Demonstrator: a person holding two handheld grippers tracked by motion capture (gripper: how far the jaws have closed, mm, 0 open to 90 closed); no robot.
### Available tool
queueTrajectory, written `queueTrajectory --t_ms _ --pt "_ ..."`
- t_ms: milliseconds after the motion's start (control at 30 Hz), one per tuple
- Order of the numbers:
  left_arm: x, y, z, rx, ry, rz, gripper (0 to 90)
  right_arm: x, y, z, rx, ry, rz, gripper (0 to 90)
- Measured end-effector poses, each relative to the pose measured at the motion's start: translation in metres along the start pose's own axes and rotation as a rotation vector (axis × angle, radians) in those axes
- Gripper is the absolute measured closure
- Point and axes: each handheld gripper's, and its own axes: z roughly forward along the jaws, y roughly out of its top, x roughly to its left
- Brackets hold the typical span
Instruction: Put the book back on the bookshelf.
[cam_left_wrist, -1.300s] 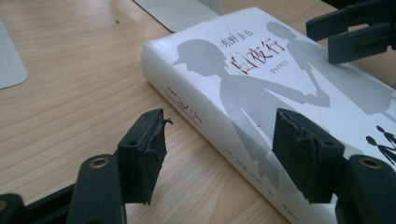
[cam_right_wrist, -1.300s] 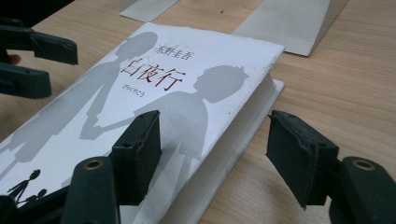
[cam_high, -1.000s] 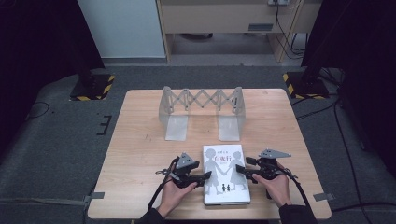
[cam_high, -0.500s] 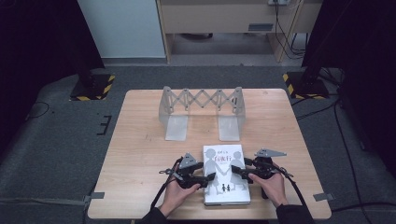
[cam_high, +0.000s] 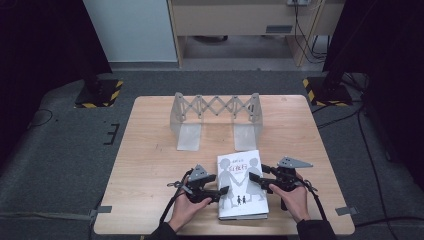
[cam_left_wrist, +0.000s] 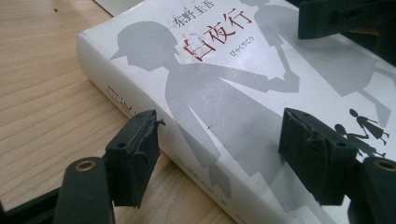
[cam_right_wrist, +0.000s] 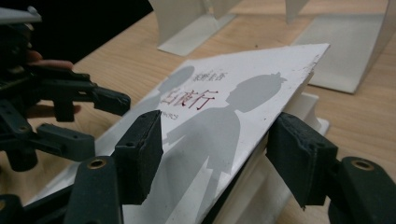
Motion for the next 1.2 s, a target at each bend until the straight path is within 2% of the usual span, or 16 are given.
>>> queueTrajectory --t_ms 133,200,267,400,600,767,933,1133,1200 --pt "0.002 0.0 0.0 0.0 -0.009 -0.011 27.2 0.001 0.002 0.0 -0.014 0.027 0.014 34.6" --pt "0.002 0.0 0.001 0.002 -0.008 -0.009 27.2 0.001 0.001 0.002 -0.001 0.02 0.015 33.5" --pt "0.002 -0.001 0.001 0.002 -0.008 -0.009 27.2 -0.001 0.0 0.004 0.026 0.007 -0.005 31.9" --pt "0.002 0.0 0.001 0.004 -0.006 -0.01 26.4 -0.001 0.0 0.004 0.035 0.006 -0.006 31.5" --pt "0.003 0.0 -0.001 -0.002 -0.005 -0.011 25.7 0.005 0.008 -0.002 0.002 0.031 -0.03 32.4" --pt "0.006 0.0 -0.005 0.009 0.034 0.005 26.0 0.005 0.009 -0.005 0.008 0.029 -0.026 32.8" --pt "0.007 0.0 -0.006 0.01 0.031 -0.004 26.4 0.004 0.011 -0.007 -0.009 0.035 -0.017 33.5" --pt "0.008 0.0 -0.006 0.01 0.028 -0.003 26.4 0.006 0.01 -0.003 0.006 0.033 -0.029 33.2" --pt "0.008 0.0 -0.006 0.009 0.028 -0.004 26.4 0.009 0.011 -0.002 0.0 0.067 -0.013 36.8"
